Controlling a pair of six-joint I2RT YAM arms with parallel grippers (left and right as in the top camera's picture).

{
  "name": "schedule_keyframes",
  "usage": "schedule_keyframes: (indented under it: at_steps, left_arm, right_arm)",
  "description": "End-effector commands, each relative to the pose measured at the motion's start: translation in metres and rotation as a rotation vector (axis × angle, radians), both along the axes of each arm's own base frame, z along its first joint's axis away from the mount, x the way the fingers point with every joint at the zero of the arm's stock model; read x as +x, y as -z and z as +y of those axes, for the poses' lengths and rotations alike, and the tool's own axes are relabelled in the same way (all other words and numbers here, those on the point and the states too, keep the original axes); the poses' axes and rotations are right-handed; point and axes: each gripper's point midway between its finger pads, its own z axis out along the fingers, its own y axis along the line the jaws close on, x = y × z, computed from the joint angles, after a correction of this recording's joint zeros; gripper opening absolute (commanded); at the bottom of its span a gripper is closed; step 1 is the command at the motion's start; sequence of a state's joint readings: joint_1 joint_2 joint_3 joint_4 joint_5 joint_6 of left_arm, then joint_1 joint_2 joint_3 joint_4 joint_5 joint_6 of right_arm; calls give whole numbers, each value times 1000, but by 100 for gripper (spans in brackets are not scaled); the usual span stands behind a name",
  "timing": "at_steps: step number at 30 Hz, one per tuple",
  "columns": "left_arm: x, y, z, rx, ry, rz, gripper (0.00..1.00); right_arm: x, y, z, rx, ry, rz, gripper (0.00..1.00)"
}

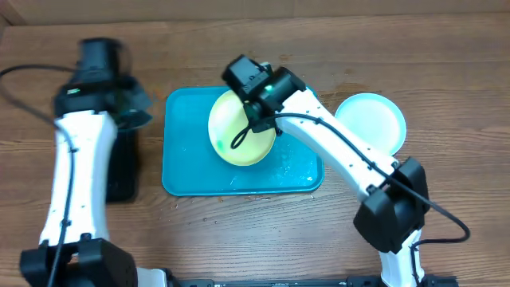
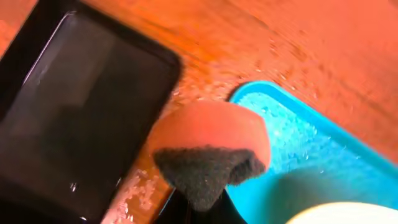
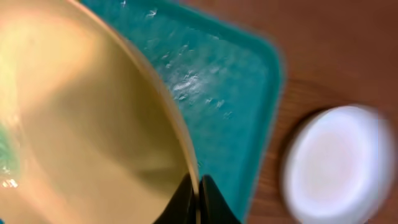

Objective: Clean dirty plates on tray and stack at the side
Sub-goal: 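Lift the yellow plate with the right gripper onto the plate stack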

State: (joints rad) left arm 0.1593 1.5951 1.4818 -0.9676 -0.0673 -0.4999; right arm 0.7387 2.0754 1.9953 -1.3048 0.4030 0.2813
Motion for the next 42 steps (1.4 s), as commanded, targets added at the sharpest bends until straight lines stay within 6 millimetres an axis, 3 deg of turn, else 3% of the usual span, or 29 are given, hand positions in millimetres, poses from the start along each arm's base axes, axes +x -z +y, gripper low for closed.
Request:
schedule_keyframes:
  at_steps: [1, 6, 10, 13, 16, 18, 21, 24, 29, 33, 37, 42]
  left_arm:
    - [-6, 4, 8, -250, -33, -31, 4]
    - [-23, 23, 42, -285, -140, -12, 4]
    - [-26, 34, 49, -291, -168, -10, 4]
    - [-26, 37, 49, -291, -169, -11, 4]
    - [-25, 36, 49, -290, -168, -14, 4]
    - [-25, 36, 49, -290, -168, -14, 4]
    - [-25, 36, 49, -290, -168, -14, 4]
    - [-25, 36, 48, -293, -167, -14, 4]
    - [-25, 36, 47, -298, -164, -13, 4]
    - [-25, 36, 47, -297, -164, -15, 4]
    - [-25, 36, 48, -297, -164, -16, 4]
    - [-25, 36, 47, -297, -164, -16, 4]
  right_arm:
    - [11, -85, -6, -220, -24, -305, 4]
    - [-10, -164, 5, -463, -138, -534, 4]
    - [-26, -214, 9, -671, -123, -736, 4]
    - [-38, -235, 13, -802, -140, -801, 4]
    - [-45, -240, 18, -845, -169, -810, 4]
    - [-43, -226, 24, -752, -190, -773, 4]
    - [-35, -162, 36, -451, -248, -531, 4]
    - [-10, -112, 18, -301, -219, -317, 4]
    - [15, -89, -65, -216, 59, -151, 4]
    - [23, -74, -130, -155, 239, -9, 4]
    - [25, -56, -191, 23, 421, 154, 4]
    - [19, -33, -243, 242, 606, 300, 4]
